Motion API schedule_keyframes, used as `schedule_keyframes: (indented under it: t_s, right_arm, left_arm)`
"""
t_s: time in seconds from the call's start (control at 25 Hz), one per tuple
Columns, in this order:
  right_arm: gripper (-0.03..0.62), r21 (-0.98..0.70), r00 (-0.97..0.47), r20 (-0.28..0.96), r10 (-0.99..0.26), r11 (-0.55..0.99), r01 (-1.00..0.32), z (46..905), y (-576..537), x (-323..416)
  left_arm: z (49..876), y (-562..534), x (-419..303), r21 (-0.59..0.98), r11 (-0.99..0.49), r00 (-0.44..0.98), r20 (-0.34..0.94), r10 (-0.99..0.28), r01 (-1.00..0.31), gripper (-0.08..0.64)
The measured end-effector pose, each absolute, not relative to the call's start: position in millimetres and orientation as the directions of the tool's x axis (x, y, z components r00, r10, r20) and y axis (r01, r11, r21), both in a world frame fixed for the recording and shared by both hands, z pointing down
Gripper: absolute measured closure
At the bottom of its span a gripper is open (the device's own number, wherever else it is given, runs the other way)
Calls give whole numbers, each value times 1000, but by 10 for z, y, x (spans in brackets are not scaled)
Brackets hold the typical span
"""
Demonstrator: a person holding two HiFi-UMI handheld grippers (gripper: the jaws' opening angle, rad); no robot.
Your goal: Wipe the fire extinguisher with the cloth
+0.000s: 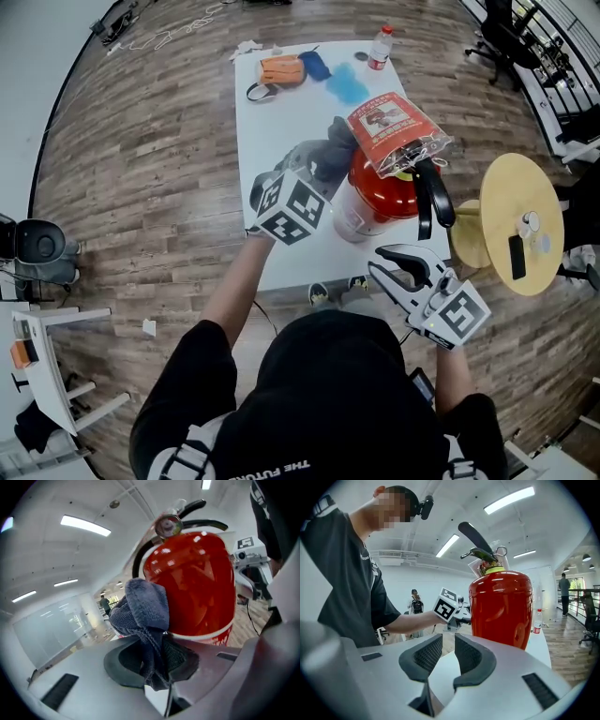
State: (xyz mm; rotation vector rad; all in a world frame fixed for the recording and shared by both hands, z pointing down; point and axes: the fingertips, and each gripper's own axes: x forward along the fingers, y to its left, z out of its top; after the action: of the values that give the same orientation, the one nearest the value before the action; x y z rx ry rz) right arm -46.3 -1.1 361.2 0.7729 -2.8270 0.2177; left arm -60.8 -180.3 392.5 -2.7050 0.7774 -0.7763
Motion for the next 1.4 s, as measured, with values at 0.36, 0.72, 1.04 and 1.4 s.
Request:
schedule_keyframes:
  t_s: [0.36, 0.72, 1.04, 1.4]
  right_arm:
    - [502, -118, -851, 267, -452, 861, -495, 3780, 21, -541]
    - [503, -142, -858, 294, -422, 868, -476, 3891, 150, -670]
    - [503, -147, -846, 281, -453, 851, -504, 3897, 93, -576]
    - [503, -167, -825, 226, -518, 814, -557, 3800, 97, -337]
  left_arm:
    - [5464, -1438, -735, -288, -891, 599, 663, -450, -351, 477]
    - [6513, -933, -827, -123, -942, 525, 805, -278, -311, 477]
    - [5997, -335, -561, 59, -933, 674, 708, -211, -354, 477]
    - [4310, -387, -509, -31, -923, 766, 547, -337, -384, 477]
